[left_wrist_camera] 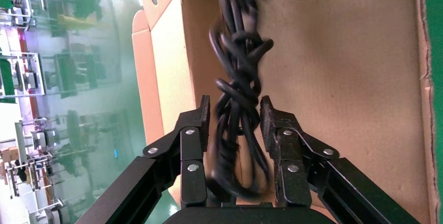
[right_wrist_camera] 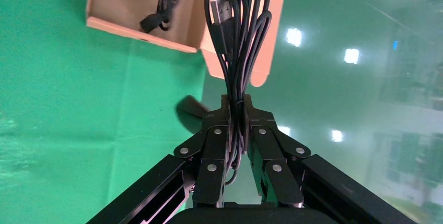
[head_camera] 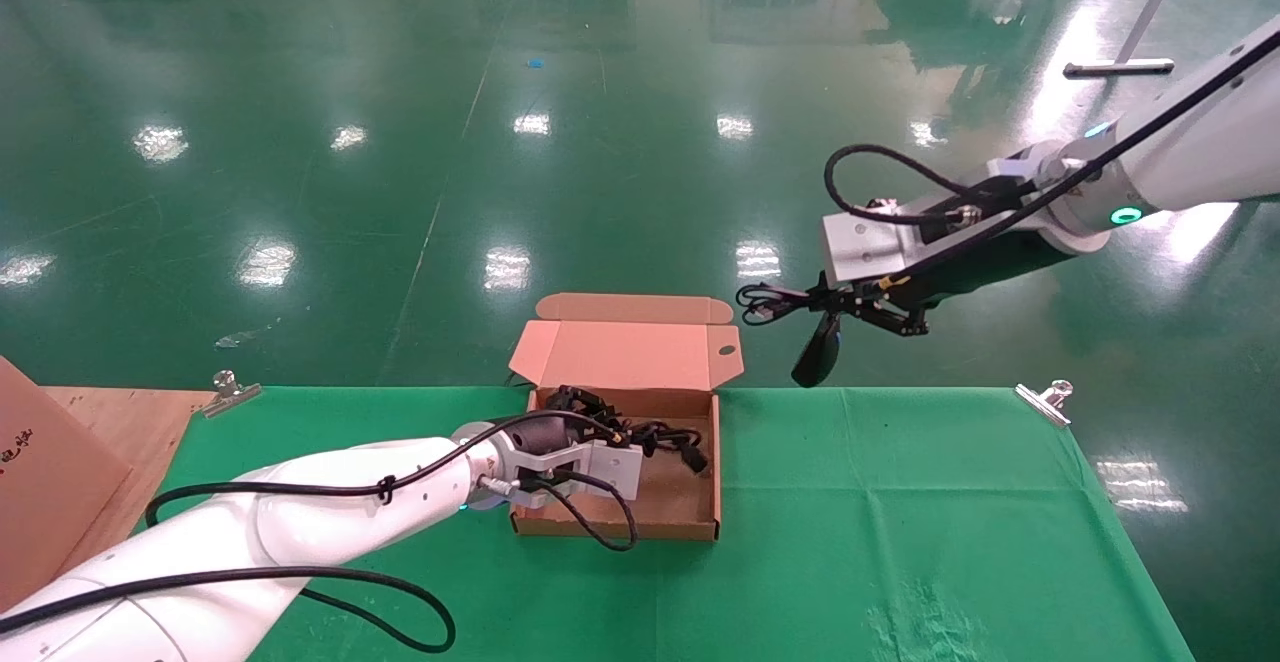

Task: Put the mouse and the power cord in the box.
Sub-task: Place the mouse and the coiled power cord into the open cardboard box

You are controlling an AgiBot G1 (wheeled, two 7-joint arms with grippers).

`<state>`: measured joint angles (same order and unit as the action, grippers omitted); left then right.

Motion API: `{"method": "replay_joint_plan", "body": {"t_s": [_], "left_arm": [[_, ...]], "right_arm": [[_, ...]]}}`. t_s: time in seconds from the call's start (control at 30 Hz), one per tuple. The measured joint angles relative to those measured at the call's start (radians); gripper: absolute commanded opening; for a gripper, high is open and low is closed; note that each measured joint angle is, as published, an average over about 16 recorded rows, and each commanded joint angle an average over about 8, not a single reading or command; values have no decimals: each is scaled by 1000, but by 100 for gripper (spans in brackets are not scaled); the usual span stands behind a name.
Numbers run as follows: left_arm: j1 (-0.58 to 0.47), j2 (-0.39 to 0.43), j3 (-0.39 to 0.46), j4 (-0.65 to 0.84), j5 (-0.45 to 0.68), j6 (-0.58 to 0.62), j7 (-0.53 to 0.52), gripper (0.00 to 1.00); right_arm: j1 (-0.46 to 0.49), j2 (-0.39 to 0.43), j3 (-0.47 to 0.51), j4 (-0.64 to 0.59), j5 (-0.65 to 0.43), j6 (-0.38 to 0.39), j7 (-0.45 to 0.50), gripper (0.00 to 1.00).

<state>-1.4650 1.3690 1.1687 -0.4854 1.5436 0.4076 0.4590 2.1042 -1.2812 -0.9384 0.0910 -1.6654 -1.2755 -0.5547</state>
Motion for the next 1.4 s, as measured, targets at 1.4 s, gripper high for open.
{"method": "replay_joint_plan", "body": {"t_s": [1.4], "left_arm": [[-122, -567, -335, 255, -733, 914, 396, 100]], "right_arm": [[-305, -98, -265, 602, 123, 471, 383, 0]]}}
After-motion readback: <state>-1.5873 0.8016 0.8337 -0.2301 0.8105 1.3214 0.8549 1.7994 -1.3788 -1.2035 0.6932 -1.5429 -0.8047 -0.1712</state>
